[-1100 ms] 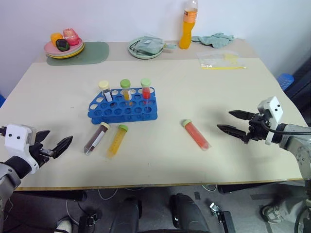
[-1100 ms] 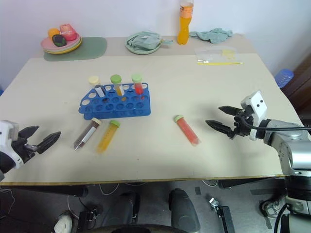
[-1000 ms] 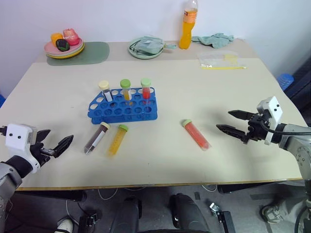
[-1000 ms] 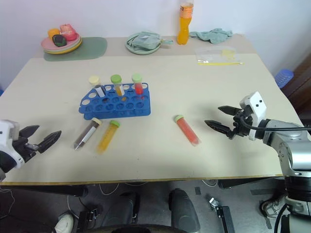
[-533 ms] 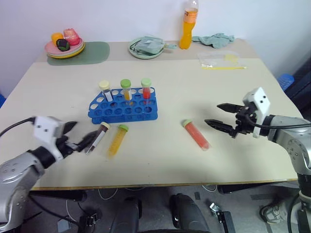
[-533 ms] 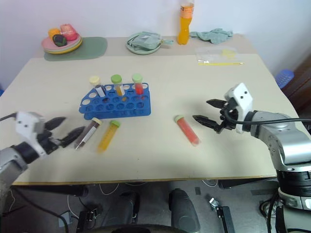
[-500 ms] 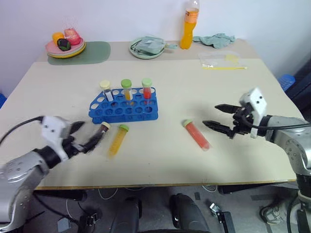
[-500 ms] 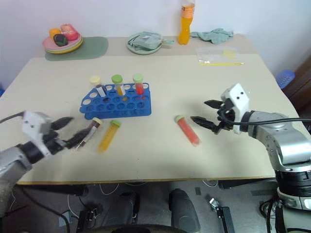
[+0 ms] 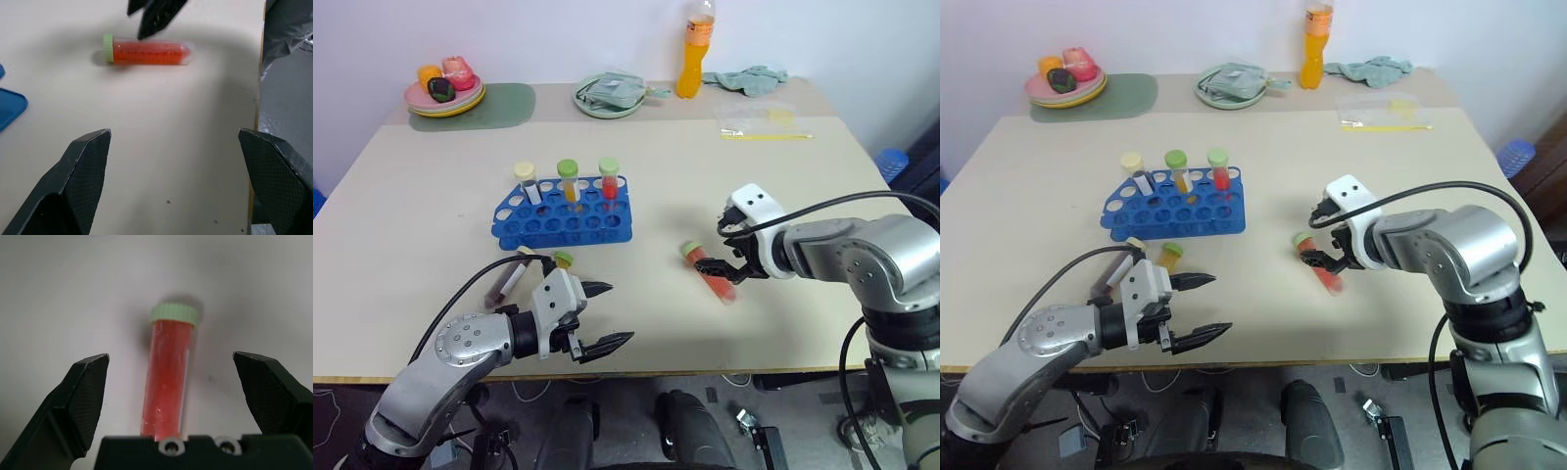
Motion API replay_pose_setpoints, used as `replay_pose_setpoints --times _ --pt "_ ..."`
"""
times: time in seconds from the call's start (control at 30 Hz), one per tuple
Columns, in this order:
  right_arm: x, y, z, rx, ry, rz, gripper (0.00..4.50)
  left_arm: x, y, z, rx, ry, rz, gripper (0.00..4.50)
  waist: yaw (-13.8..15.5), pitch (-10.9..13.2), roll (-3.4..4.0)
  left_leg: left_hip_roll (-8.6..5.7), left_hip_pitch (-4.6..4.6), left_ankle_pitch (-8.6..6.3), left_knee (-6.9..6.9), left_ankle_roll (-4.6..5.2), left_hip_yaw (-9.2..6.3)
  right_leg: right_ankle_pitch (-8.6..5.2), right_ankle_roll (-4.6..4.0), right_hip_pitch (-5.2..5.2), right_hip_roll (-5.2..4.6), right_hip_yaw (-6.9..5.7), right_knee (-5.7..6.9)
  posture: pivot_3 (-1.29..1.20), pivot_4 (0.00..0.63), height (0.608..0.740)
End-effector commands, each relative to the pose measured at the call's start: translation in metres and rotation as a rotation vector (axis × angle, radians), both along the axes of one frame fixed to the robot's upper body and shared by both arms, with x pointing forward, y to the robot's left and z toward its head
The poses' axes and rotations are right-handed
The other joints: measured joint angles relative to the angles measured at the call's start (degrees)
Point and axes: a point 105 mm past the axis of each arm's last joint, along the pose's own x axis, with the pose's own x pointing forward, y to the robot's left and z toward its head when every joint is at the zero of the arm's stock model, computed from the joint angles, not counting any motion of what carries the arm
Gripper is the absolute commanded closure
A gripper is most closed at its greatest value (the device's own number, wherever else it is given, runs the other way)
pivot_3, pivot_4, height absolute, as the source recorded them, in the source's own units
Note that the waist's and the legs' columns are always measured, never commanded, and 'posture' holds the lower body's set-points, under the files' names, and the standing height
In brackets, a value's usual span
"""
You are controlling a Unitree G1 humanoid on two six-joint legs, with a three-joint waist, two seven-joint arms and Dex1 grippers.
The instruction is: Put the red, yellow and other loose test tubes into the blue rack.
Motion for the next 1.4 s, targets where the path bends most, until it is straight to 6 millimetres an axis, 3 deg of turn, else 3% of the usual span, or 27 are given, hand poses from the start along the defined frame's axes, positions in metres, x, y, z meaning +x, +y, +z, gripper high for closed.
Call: replay_pose_setpoints --times 0.03,0.23,0.33,0.5,0.53,0.67,0.8,0.9,1.1,1.23,1.4 --pt "0.006 0.003 0.005 -0.023 0.007 -0.014 0.00 -0.004 0.001 0.001 -0.004 -0.026 -0.004 0.22 -0.1 0.0 0.00 0.02 0.00 0.00 0.00 0.01 -0.01 0.00 0.01 -0.02 0.02 0.00 0.02 0.00 0.150 0.740" --pt "0.011 0.012 -0.003 -0.038 0.073 -0.026 0.00 -0.006 0.010 -0.008 0.013 -0.027 0.063 0.22 0.0 0.0 0.00 0.03 -0.02 -0.01 0.00 0.01 -0.04 0.00 0.01 -0.03 0.05 -0.01 0.04 0.00 0.150 0.740" --pt "0.009 0.013 -0.012 -0.045 0.113 -0.042 0.83 -0.009 0.010 -0.010 0.003 -0.024 0.072 0.00 0.1 0.0 0.00 0.03 -0.02 -0.01 0.00 0.02 -0.04 0.00 0.01 -0.03 0.05 -0.01 0.04 0.00 0.150 0.740" --pt "0.009 0.016 -0.015 -0.047 0.116 -0.062 3.48 -0.009 0.011 -0.009 -0.010 -0.031 0.087 0.00 0.1 0.0 0.00 0.03 -0.03 -0.01 0.00 0.02 -0.04 0.00 0.01 -0.03 0.06 -0.01 0.04 0.00 0.150 0.740" --pt "0.010 0.017 -0.014 -0.040 0.110 -0.065 3.80 -0.009 0.012 -0.009 -0.012 -0.030 0.092 0.00 0.1 0.0 0.00 0.04 -0.03 -0.01 0.00 0.02 -0.05 0.00 0.01 -0.03 0.07 -0.01 0.04 0.00 0.150 0.740" --pt "0.002 0.043 0.014 0.108 0.021 0.041 3.80 -0.008 0.020 -0.009 -0.012 -0.028 0.118 0.00 -0.1 0.0 0.02 0.05 -0.03 -0.01 -0.01 0.02 -0.04 0.01 0.02 -0.06 0.08 -0.01 0.04 0.00 0.150 0.740" --pt "-0.009 0.085 0.070 0.329 -0.419 0.280 3.80 0.005 0.040 -0.001 -0.075 -0.026 0.240 0.00 0.1 0.0 0.05 0.08 -0.12 -0.02 -0.04 0.05 -0.07 0.01 0.04 -0.20 0.13 -0.04 0.08 0.00 0.150 0.740" --pt "-0.014 0.107 0.088 0.542 -0.590 0.394 3.80 0.013 0.055 0.004 -0.130 -0.029 0.330 0.00 0.0 0.0 0.00 0.08 -0.10 -0.02 -0.04 0.05 -0.07 0.00 0.07 -0.13 0.12 -0.07 0.03 0.00 0.150 0.740" --pt "0.016 0.132 0.081 0.866 -0.783 0.266 3.80 0.020 0.067 0.002 -0.132 -0.042 0.411 0.00 -0.5 0.0 0.01 0.09 0.04 -0.02 0.00 0.04 -0.03 0.01 0.06 -0.04 0.12 -0.04 0.12 0.00 0.150 0.740" --pt "0.036 0.147 0.055 0.842 -0.846 0.218 3.80 0.015 0.063 0.003 -0.145 -0.038 0.410 0.00 -0.6 0.0 0.01 0.08 0.04 -0.01 0.00 0.02 -0.03 0.02 0.06 -0.06 0.07 -0.04 0.17 0.00 0.150 0.740" --pt "0.042 0.156 0.047 0.850 -0.874 0.207 3.80 0.010 0.061 0.003 -0.154 -0.034 0.415 0.00 -1.1 0.0 0.03 0.07 0.02 -0.01 -0.04 0.01 -0.06 0.02 0.05 -0.11 0.06 -0.03 0.21 0.00 0.150 0.740"
